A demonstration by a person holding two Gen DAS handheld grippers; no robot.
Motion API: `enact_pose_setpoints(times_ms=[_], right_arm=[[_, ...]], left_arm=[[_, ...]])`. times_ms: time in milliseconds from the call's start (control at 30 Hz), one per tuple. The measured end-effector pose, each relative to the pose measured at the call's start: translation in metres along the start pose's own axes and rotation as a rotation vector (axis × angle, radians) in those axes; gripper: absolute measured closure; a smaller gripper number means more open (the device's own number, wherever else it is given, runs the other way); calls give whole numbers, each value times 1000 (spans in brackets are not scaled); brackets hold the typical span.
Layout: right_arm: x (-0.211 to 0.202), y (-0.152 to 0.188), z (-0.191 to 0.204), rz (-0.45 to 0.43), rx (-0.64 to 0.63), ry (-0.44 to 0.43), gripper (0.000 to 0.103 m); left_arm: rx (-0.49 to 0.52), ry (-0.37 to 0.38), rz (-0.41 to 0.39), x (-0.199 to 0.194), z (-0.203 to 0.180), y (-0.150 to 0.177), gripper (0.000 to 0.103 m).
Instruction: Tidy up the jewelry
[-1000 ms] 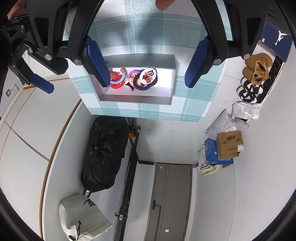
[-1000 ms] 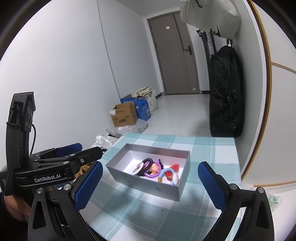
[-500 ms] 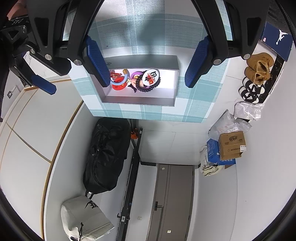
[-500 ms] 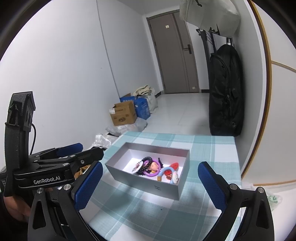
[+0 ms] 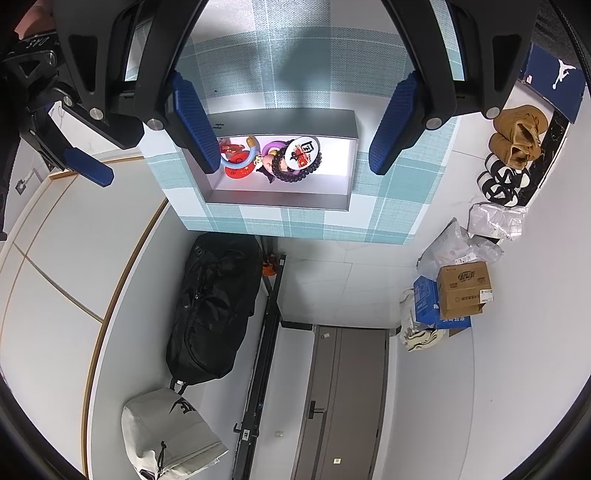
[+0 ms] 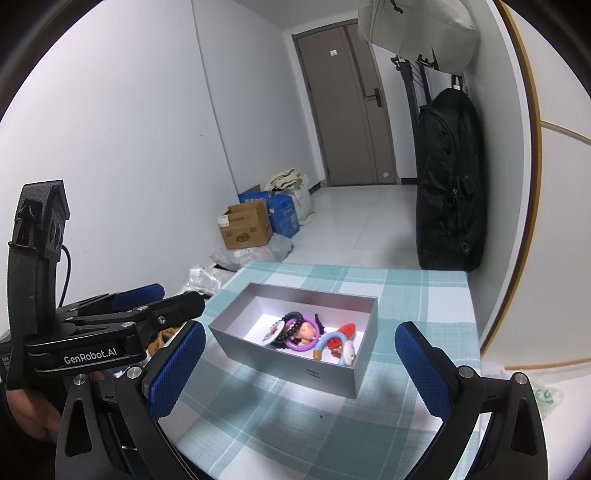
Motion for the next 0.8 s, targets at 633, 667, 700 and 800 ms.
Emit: enact_pose_setpoints(times_ms=[633,667,700,800], right_arm=[[-1,-2,-2,-7,10,14,0],[0,-2,-2,-6,10,15,0],[0,-2,-2,-5,10,16,0],[5,-1,-3,11,13,27,0]], left_arm=[[16,13,6,3,-2,0,24],[17,12,4,4,-2,0,24],[19,12,1,5,-1,1,24],[24,29,1,9,-1,4,24]])
Point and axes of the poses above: each gripper's, at about its wrist camera, not at the fingertips, and x roughly the way its jaws point, z to its left, y to its underside, the point moved 2 cm from there along x, roughly the way its jaws point, and after that the axes turned 10 degrees about x, right-handed, at the moved point
